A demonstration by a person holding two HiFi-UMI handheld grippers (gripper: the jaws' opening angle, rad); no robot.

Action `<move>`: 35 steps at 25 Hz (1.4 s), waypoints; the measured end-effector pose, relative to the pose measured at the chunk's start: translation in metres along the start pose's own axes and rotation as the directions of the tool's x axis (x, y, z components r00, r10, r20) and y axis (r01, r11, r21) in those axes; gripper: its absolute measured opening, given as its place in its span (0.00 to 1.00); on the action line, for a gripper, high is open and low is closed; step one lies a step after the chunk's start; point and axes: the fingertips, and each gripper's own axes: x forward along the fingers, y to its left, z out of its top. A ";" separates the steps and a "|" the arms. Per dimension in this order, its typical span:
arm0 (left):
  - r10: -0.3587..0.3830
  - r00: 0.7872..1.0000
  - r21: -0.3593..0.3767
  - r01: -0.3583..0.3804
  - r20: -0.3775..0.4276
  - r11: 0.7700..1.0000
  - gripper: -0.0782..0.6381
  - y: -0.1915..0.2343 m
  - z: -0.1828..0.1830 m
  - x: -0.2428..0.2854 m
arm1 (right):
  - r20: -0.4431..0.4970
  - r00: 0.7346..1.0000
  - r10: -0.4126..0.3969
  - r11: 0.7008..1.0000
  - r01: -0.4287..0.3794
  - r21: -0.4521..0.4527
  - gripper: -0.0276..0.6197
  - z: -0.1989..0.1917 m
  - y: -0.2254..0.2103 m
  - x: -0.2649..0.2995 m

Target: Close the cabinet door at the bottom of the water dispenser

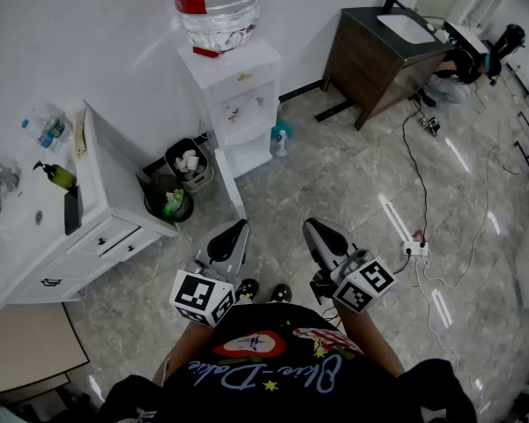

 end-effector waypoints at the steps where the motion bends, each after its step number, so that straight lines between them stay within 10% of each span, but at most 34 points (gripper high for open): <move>1: -0.007 1.000 0.001 0.007 0.002 1.000 0.11 -0.004 0.000 0.006 | 0.001 1.000 0.002 1.000 -0.002 0.003 0.07 0.001 -0.005 -0.003; 14: 0.062 0.995 0.002 -0.062 -0.078 0.998 0.11 0.014 -0.054 0.043 | 0.064 0.998 -0.028 0.999 0.030 -0.035 0.07 0.005 -0.068 -0.017; 28: -0.010 0.998 -0.029 0.009 -0.059 1.000 0.11 0.125 -0.041 0.200 | -0.127 0.991 0.044 0.996 -0.053 -0.069 0.07 0.006 -0.175 0.157; 35: -0.051 0.984 -0.083 0.037 -0.169 0.996 0.11 0.145 -0.101 0.241 | -0.190 0.980 0.064 0.998 -0.064 0.004 0.07 -0.055 -0.220 0.216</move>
